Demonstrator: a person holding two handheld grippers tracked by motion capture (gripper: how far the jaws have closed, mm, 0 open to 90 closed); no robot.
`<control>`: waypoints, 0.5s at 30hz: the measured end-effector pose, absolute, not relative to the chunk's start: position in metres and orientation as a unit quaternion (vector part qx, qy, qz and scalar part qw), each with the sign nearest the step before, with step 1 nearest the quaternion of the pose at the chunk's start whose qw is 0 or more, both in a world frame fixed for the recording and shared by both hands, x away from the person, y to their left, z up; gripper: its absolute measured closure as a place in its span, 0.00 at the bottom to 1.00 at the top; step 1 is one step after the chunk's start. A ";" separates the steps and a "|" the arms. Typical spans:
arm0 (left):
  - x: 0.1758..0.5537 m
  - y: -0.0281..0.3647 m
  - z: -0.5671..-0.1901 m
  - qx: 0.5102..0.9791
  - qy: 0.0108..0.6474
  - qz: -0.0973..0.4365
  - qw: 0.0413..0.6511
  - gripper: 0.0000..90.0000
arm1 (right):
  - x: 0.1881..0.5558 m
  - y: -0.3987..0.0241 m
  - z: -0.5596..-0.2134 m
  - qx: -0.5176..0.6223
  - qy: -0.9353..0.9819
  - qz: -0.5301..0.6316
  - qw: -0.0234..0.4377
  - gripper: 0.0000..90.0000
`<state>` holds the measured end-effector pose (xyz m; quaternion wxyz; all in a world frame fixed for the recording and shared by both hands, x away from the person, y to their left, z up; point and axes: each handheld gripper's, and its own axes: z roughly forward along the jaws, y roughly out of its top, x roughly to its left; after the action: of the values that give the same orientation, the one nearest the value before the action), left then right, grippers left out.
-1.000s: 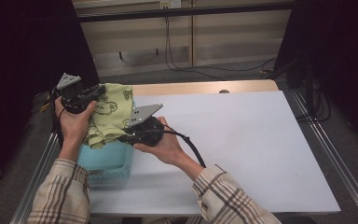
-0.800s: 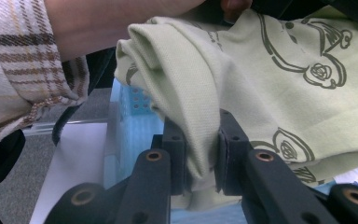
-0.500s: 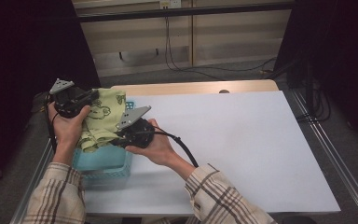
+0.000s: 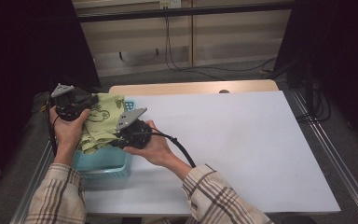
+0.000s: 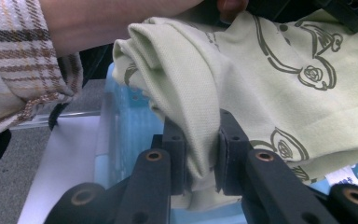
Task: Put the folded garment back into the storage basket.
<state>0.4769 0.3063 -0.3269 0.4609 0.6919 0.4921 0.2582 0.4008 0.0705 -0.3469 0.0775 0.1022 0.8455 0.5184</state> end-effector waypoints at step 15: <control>0.479 0.311 -0.348 0.700 0.497 0.253 0.447 0.90 | 0.406 0.079 -0.368 0.109 0.852 0.508 0.059 0.86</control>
<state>0.4794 0.3107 -0.3480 0.4467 0.6997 0.4971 0.2525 0.4057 0.0793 -0.3678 0.0594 0.1088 0.8524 0.5080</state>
